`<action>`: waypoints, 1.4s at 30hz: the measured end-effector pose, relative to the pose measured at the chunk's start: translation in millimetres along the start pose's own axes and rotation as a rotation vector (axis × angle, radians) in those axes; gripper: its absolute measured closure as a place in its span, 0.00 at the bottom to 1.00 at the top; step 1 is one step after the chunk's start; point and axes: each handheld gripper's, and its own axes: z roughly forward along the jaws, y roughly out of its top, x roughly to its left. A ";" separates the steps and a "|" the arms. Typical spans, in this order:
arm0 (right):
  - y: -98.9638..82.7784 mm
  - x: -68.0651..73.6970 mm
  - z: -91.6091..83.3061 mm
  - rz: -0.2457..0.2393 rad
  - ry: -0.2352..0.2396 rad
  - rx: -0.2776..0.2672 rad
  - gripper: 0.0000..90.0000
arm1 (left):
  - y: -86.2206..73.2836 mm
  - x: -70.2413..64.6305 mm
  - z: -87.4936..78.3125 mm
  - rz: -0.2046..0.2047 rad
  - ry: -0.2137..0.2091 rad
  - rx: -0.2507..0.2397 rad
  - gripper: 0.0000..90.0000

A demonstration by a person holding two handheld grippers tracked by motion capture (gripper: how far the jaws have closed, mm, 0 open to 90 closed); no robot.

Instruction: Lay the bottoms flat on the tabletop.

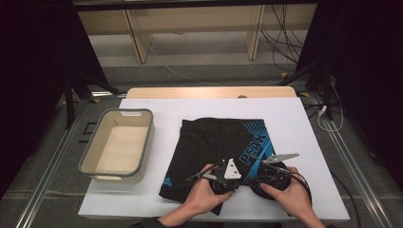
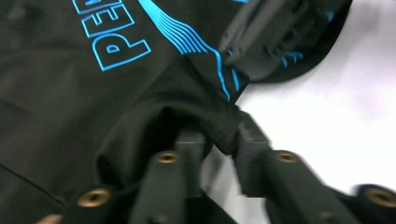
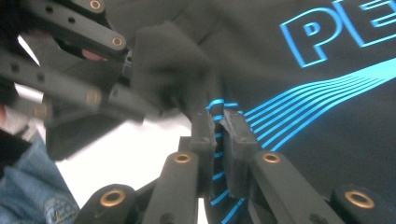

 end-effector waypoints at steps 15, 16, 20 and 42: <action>-43.3 -20.9 -56.2 0.048 -0.317 0.041 0.66 | -30.4 -29.4 -33.5 -0.128 -0.148 0.077 0.92; -46.8 -21.0 -57.0 0.069 -0.307 0.051 0.66 | -31.1 -29.3 -32.7 -0.135 -0.151 0.082 0.92; -53.8 -14.7 -54.6 0.075 -0.301 0.107 0.76 | -30.9 -30.3 -27.8 -0.144 -0.156 0.095 0.92; -51.5 -8.1 -63.4 0.073 -0.309 0.133 0.89 | -29.0 -40.0 -40.6 -0.073 -0.103 0.061 0.71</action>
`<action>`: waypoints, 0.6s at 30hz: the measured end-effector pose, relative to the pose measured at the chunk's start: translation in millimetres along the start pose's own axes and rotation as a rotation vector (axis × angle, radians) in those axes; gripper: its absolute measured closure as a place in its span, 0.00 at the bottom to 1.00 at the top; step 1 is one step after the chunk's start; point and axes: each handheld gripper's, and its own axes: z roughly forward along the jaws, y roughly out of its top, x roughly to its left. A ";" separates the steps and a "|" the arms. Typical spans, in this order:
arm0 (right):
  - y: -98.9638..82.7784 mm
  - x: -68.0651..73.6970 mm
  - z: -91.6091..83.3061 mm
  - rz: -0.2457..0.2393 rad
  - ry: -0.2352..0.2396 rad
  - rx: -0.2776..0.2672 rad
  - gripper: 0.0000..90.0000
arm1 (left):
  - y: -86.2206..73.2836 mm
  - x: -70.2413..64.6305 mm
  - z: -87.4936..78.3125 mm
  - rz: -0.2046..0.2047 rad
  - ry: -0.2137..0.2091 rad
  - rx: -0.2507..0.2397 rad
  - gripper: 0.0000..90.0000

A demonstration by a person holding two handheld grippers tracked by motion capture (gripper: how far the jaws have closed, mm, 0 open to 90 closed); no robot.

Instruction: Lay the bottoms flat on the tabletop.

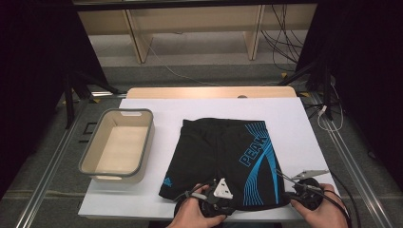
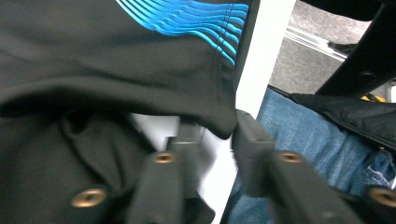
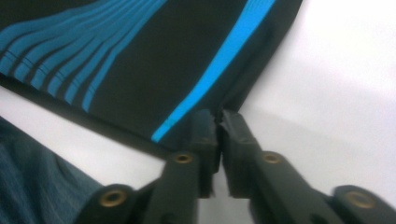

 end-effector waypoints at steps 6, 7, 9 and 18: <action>13.4 0.4 -3.4 -0.072 0.018 -0.206 0.66 | -9.6 3.6 -27.5 0.035 0.078 -0.077 0.36; 18.1 1.1 -0.9 -0.109 0.032 -0.246 0.62 | -12.0 6.0 -31.7 0.036 0.086 -0.088 0.32; 29.2 5.5 6.3 -0.137 0.083 -0.311 0.53 | -17.5 13.4 -38.4 0.018 0.105 -0.113 0.22; 56.7 29.7 52.5 -0.183 0.149 -0.495 0.34 | -53.8 57.4 -61.4 -0.067 0.187 -0.232 0.07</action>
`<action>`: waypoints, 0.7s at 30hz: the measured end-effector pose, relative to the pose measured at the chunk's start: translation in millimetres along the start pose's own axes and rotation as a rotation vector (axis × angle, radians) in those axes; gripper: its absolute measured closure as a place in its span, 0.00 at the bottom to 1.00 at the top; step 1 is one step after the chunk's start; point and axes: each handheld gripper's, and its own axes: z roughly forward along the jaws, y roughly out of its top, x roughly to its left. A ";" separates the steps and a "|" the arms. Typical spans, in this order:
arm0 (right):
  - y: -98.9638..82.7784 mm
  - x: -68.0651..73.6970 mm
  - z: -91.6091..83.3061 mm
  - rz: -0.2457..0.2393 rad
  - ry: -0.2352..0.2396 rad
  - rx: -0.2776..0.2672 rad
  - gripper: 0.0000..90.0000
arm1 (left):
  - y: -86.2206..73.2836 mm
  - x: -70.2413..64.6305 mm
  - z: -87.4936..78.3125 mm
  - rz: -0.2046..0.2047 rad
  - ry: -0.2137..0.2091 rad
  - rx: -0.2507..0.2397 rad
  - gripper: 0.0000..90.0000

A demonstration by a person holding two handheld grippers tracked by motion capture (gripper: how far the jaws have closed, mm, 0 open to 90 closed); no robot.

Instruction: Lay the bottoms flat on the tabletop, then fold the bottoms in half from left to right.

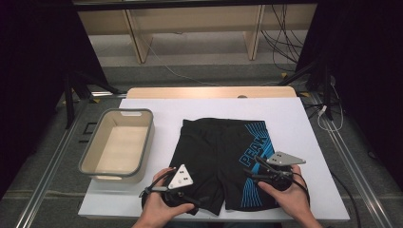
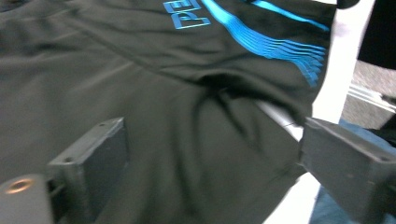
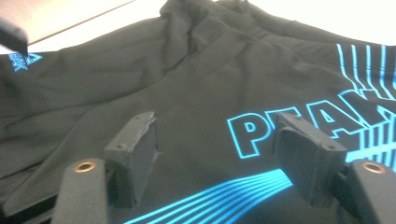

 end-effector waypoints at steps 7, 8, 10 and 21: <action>-5.2 7.6 -1.6 -0.001 0.016 -0.060 0.33 | -18.1 23.4 -11.0 -0.095 0.062 -0.041 0.07; -4.8 7.9 -1.0 -0.005 0.016 -0.062 0.33 | -18.5 23.6 -11.2 -0.094 0.062 -0.049 0.08; -5.2 8.3 1.1 -0.009 0.008 -0.059 0.33 | -19.0 22.9 -11.3 -0.090 0.065 -0.051 0.09; -2.9 7.4 -5.3 -0.014 0.002 -0.108 0.34 | -19.5 21.2 -11.0 -0.108 0.111 -0.032 0.17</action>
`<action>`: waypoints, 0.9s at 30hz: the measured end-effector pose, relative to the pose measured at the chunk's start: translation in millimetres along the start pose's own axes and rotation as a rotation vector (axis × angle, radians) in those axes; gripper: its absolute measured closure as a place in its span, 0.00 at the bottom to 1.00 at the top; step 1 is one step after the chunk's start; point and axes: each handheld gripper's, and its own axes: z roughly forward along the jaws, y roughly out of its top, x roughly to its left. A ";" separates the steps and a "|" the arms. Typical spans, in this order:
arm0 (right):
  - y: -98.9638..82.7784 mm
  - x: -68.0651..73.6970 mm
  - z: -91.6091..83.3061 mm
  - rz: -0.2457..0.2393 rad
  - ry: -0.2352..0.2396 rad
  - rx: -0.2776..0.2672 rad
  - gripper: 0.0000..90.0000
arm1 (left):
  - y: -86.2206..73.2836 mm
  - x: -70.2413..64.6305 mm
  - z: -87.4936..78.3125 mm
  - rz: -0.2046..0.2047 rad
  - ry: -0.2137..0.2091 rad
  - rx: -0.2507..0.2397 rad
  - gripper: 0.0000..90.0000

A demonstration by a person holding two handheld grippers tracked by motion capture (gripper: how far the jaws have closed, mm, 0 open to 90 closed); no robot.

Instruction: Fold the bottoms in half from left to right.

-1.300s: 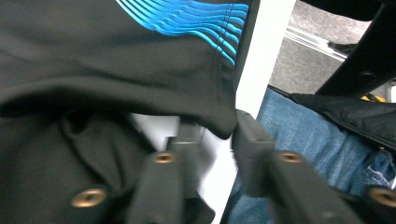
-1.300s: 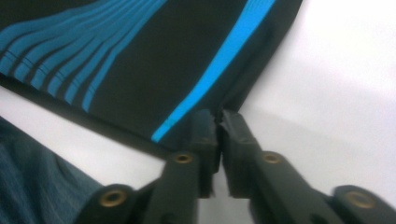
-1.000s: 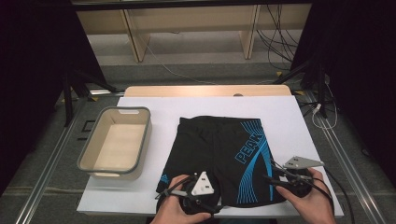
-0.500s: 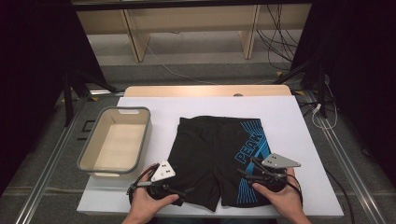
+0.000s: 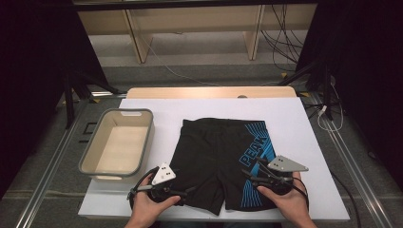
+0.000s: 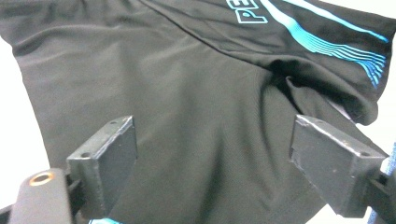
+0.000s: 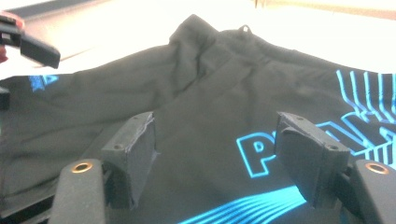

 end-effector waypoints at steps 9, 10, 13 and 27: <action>9.3 3.3 6.6 -0.019 0.021 -0.033 0.39 | -14.0 3.0 -11.7 -0.025 0.043 0.019 0.22; 10.1 3.7 7.4 -0.018 0.021 -0.028 0.39 | -14.9 4.1 -12.7 -0.034 0.056 0.018 0.23; 12.1 5.8 10.1 -0.025 0.030 -0.021 0.40 | -16.0 5.9 -15.0 -0.046 0.077 0.013 0.25; 46.1 14.7 45.6 -0.057 0.076 -0.028 0.40 | -21.0 7.8 -20.7 -0.086 0.136 0.021 0.32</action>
